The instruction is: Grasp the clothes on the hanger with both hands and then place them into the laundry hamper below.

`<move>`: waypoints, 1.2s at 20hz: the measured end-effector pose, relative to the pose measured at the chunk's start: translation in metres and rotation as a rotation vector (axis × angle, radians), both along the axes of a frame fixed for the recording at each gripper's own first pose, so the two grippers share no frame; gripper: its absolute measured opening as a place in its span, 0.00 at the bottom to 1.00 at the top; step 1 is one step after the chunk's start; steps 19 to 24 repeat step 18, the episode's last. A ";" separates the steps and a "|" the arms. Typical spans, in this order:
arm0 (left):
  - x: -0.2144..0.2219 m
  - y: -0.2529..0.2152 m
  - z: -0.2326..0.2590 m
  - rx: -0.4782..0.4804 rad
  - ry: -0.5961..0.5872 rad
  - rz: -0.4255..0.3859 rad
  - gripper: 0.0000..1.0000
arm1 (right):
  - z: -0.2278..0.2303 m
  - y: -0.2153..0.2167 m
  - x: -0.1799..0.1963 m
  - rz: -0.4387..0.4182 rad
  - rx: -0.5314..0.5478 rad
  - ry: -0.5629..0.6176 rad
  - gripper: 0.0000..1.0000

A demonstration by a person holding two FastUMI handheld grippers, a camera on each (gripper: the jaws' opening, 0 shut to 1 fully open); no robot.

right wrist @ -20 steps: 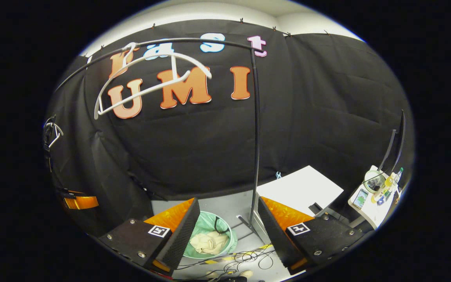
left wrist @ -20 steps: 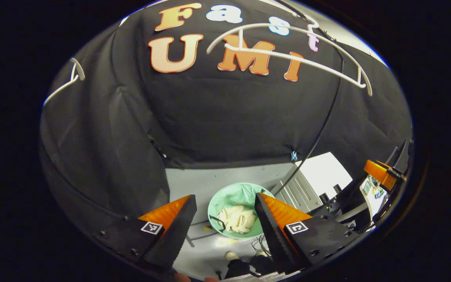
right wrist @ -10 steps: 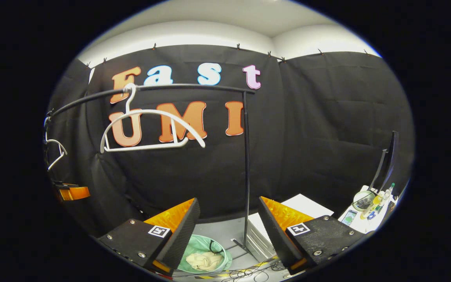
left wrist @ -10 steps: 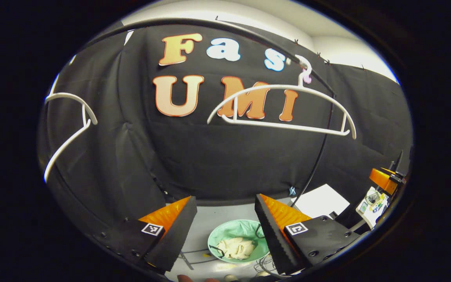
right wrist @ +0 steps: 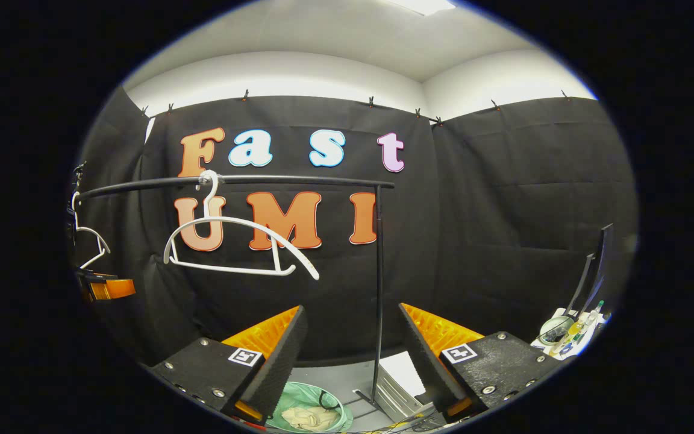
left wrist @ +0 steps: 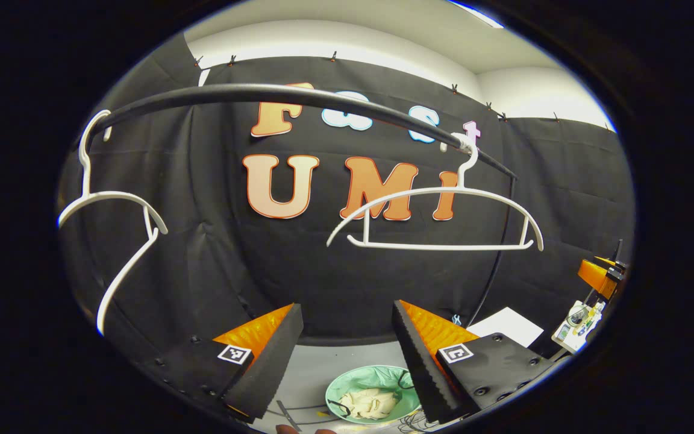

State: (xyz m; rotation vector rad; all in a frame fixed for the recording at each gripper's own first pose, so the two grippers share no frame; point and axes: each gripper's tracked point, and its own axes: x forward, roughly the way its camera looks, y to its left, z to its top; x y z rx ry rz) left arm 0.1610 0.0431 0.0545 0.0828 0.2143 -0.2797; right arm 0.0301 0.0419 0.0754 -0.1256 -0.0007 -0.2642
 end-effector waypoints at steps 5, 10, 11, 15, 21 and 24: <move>0.001 -0.005 0.002 -0.010 -0.020 0.015 0.97 | 0.005 0.002 0.005 0.015 -0.007 -0.012 0.93; 0.003 -0.008 0.002 -0.011 -0.024 0.019 0.97 | 0.005 -0.002 0.008 0.021 -0.002 -0.006 0.93; 0.003 -0.010 0.002 -0.011 -0.025 0.019 0.97 | 0.003 -0.003 0.007 0.021 -0.002 -0.004 0.93; 0.002 -0.011 0.003 -0.010 -0.027 0.022 0.97 | 0.000 -0.003 0.009 0.026 0.001 0.005 0.93; 0.001 -0.012 0.006 -0.012 -0.030 0.023 0.97 | 0.001 -0.005 0.007 0.030 0.001 0.005 0.93; 0.001 -0.012 0.006 -0.012 -0.030 0.023 0.97 | 0.001 -0.005 0.007 0.030 0.001 0.005 0.93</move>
